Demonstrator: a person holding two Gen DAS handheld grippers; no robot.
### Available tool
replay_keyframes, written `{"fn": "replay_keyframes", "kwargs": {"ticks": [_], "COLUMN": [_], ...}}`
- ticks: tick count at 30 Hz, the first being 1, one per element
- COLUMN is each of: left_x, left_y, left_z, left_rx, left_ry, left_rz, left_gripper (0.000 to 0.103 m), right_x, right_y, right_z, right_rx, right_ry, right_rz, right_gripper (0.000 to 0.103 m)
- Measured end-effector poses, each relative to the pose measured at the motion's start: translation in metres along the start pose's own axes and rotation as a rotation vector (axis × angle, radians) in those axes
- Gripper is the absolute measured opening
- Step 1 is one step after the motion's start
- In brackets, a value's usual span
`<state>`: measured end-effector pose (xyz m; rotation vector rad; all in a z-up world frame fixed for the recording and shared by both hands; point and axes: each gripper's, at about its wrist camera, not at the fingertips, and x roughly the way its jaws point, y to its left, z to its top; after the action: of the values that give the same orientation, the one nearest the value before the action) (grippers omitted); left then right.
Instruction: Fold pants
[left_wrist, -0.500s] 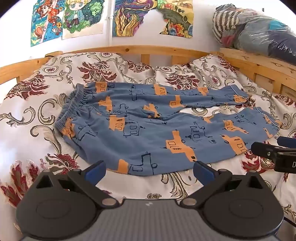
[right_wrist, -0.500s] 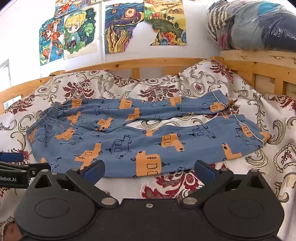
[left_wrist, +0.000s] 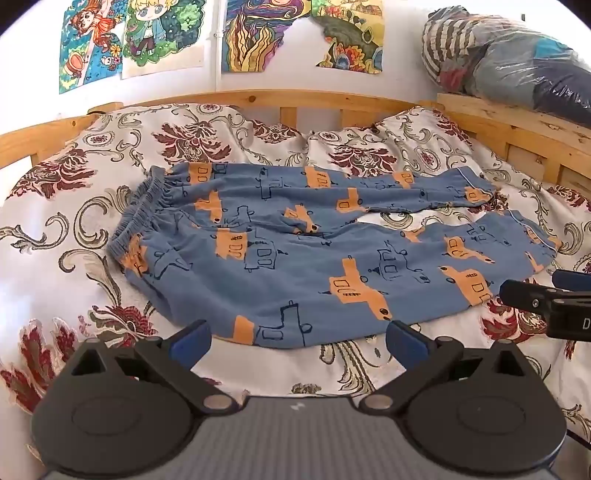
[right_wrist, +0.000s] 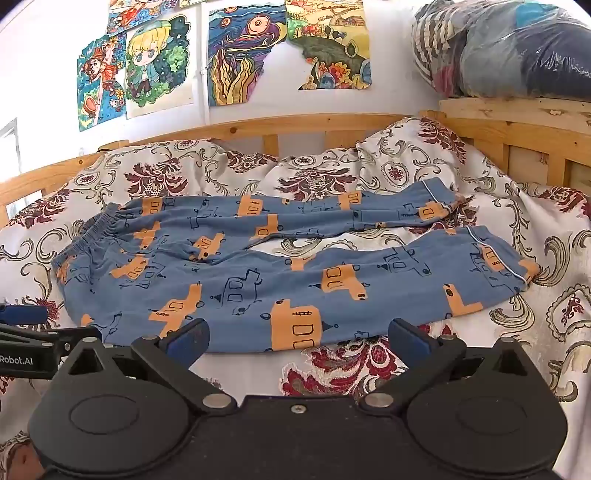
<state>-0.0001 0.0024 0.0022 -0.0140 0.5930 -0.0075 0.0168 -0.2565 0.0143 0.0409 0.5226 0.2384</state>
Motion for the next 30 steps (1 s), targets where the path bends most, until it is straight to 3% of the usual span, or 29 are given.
{"fn": "replay_keyframes", "kwargs": {"ticks": [30], "left_x": [0.0036], "left_y": [-0.0011], "left_z": [-0.0028], "left_rx": [-0.001], "left_ry": [0.013], "left_rz": [0.002], "left_gripper": [0.103], "right_x": [-0.0009], "right_y": [-0.0007], "right_z": [0.0023], "right_rx": [-0.002], "right_ry": [0.006], "right_rz": [-0.004], "right_gripper": [0.102]}}
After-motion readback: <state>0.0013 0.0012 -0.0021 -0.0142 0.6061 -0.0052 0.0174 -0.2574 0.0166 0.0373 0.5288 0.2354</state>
